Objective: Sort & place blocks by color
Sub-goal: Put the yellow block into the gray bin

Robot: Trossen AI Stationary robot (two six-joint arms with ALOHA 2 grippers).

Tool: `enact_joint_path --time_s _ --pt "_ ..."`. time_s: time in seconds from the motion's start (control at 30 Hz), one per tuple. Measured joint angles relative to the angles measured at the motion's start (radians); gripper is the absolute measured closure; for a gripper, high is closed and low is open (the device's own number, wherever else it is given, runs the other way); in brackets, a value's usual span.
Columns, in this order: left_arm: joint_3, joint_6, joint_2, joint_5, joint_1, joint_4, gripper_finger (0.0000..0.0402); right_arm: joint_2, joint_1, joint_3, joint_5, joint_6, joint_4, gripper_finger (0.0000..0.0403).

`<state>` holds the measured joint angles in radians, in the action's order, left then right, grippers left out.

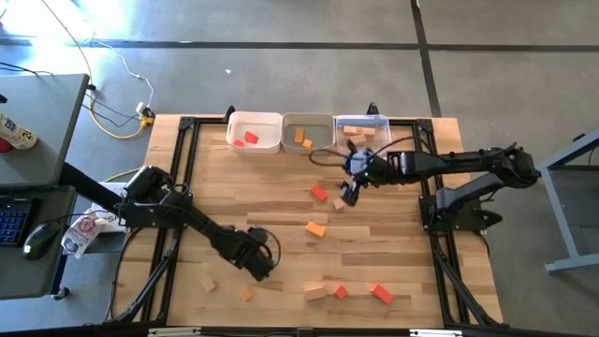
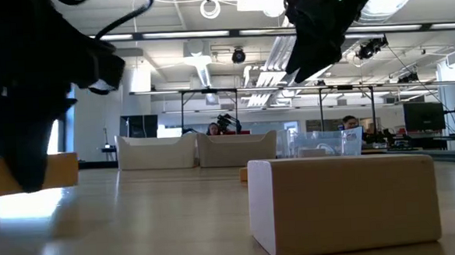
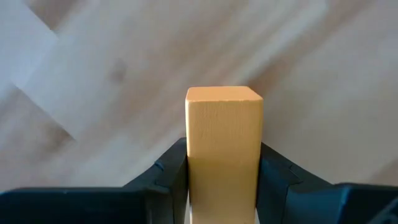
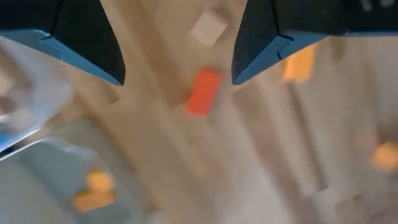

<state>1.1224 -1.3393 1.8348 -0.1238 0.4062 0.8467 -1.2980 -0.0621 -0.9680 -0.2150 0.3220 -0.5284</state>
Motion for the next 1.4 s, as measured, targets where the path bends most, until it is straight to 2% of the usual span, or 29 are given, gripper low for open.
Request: enact_joint_path --time_s 0.27,0.6,0.97,1.4 --pt "0.000 0.221 -0.044 -0.076 -0.119 -0.009 0.0294 -0.001 0.153 0.000 0.026 0.153 -0.112 0.0123" --pt "0.000 0.507 -0.078 -0.153 -0.304 -0.056 0.0293 -0.001 0.310 0.000 0.025 0.289 -0.140 0.0123" --pt "0.003 0.777 -0.120 -0.174 -0.487 -0.318 0.0291 -0.001 0.426 0.000 0.025 0.473 -0.186 0.0123" --pt "0.000 0.947 -0.125 -0.152 -0.683 -0.569 0.0291 0.000 0.509 0.000 0.024 0.602 -0.194 0.0123"
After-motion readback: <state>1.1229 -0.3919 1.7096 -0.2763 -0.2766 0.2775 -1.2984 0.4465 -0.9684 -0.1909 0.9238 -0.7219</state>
